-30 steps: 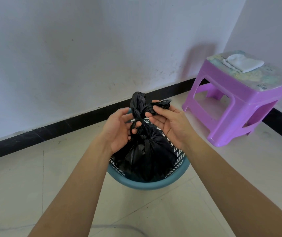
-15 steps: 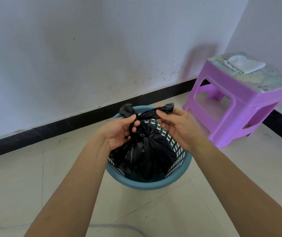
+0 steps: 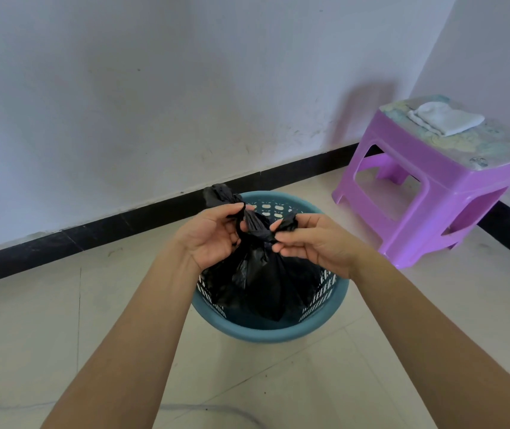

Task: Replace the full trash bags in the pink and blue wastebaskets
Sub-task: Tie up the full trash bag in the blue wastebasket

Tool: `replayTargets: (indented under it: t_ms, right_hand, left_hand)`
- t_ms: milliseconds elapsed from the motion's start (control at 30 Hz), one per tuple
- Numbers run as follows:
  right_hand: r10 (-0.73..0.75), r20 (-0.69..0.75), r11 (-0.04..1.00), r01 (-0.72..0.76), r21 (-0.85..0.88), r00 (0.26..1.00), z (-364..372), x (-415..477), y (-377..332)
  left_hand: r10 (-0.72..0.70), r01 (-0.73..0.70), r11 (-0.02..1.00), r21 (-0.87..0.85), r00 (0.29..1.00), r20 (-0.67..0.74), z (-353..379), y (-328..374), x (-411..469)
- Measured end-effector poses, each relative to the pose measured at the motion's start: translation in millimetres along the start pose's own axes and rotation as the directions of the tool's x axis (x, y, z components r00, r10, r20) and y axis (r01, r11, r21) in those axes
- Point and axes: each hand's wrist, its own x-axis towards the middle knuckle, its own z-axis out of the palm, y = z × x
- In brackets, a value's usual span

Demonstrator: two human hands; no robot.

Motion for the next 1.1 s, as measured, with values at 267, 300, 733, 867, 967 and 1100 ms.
replayTargets:
  t_ms: [267, 300, 733, 867, 967, 1100]
  right_hand:
    - [0.1, 0.073, 0.979, -0.111, 0.174, 0.992, -13, 4, 3]
    - [0.128, 0.101, 0.966, -0.147, 0.214, 0.987, -16, 4, 4]
    - [-0.285, -0.064, 0.742, 0.177, -0.647, 0.957, -1, 18, -8]
    - [-0.332, 0.001, 0.672, 0.237, -0.701, 0.943, 11, 27, 7]
    - [-0.368, -0.074, 0.729, 0.238, -0.641, 0.927, 16, 31, 7]
    - [-0.386, -0.09, 0.785, 0.275, -0.556, 0.918, 20, 32, 7]
  left_hand:
    - [0.264, -0.26, 0.964, 0.055, 0.96, -0.096, -5, -7, -2]
    - [0.285, -0.28, 0.958, 0.06, 0.955, -0.08, -7, -7, -1]
    - [0.466, -0.454, 0.751, 0.479, 0.879, 0.103, -13, -8, -2]
    - [0.524, -0.478, 0.702, 0.528, 0.849, 0.071, -18, -7, -4]
    - [0.629, -0.472, 0.619, 0.628, 0.776, -0.037, -19, -10, 0]
    - [0.726, -0.484, 0.56, 0.673, 0.677, -0.117, -9, -17, 3]
